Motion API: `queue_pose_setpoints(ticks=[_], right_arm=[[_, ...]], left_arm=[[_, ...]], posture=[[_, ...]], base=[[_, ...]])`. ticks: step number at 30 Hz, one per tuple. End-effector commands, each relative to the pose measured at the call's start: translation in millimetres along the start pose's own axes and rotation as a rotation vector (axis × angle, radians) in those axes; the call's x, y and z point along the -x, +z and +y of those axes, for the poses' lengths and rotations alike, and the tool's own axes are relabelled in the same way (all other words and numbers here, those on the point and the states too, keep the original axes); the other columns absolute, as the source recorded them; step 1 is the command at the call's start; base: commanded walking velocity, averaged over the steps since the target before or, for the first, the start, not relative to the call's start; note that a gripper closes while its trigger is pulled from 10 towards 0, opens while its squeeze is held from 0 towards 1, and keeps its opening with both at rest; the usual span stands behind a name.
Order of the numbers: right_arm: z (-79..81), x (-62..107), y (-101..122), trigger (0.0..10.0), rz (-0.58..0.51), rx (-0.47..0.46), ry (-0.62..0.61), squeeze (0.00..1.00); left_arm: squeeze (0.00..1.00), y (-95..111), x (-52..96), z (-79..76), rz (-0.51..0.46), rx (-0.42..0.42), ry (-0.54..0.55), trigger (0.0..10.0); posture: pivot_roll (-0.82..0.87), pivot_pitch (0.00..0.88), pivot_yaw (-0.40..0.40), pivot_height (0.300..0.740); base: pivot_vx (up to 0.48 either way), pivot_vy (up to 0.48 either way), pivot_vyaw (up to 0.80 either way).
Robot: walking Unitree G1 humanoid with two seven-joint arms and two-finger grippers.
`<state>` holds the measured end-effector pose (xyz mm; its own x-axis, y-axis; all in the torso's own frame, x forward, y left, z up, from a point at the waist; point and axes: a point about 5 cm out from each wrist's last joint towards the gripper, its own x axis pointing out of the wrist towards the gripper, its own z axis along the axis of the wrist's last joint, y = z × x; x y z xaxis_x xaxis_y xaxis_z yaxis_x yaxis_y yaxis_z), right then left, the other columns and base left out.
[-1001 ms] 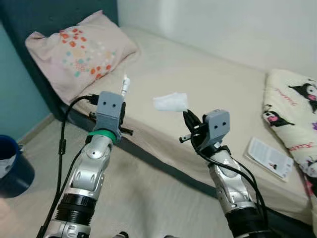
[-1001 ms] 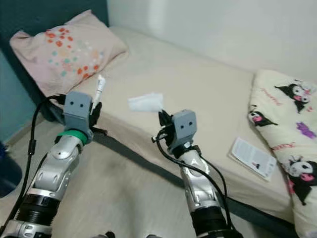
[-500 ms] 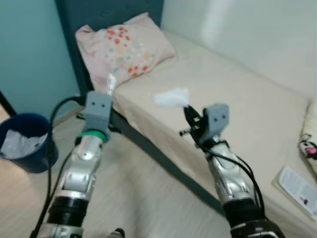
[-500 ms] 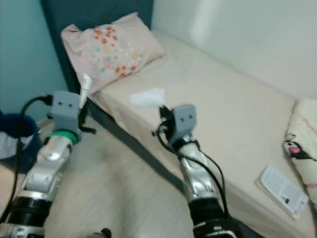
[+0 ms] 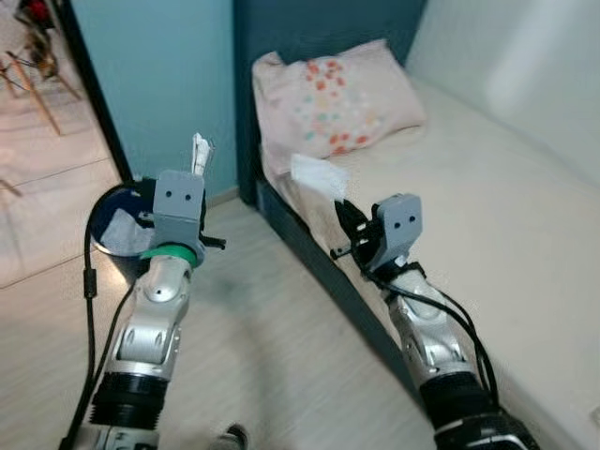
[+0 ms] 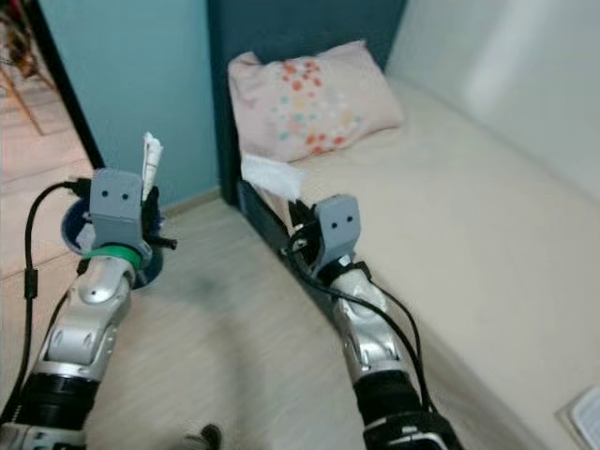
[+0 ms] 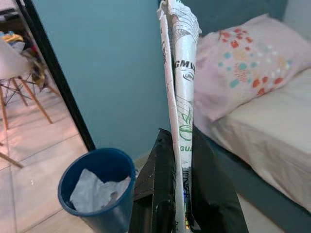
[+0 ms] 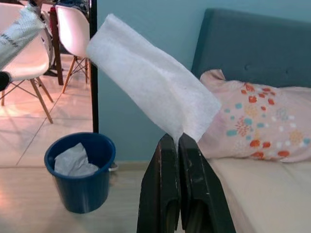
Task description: Clean up the room
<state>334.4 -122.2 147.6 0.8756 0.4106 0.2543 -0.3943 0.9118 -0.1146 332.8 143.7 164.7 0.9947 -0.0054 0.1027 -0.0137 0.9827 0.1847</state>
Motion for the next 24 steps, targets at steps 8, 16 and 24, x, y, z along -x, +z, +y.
queue_pose_setpoints(ticks=[8,16,24], right_arm=[[3.5,1.8,-3.7,10.0,0.006,-0.010,0.004,0.00],[4.7,1.6,-3.7,10.0,0.002,-0.011,0.007,0.00],[5.9,3.0,-4.3,10.0,0.001,-0.017,0.010,0.00]], left_arm=[[0.00,-2.2,0.2,2.8,0.003,-0.031,0.010,10.0],[0.00,-2.1,-0.6,3.0,0.001,-0.042,0.011,10.0],[0.00,-2.6,-0.3,1.6,-0.003,-0.054,0.009,10.0]], posture=[[-0.01,0.000,-0.033,0.713],[-0.01,0.000,-0.031,0.713],[-0.01,0.000,-0.029,0.713]], base=[[0.000,0.000,0.70],[0.000,0.000,0.71],[0.000,0.000,0.71]])
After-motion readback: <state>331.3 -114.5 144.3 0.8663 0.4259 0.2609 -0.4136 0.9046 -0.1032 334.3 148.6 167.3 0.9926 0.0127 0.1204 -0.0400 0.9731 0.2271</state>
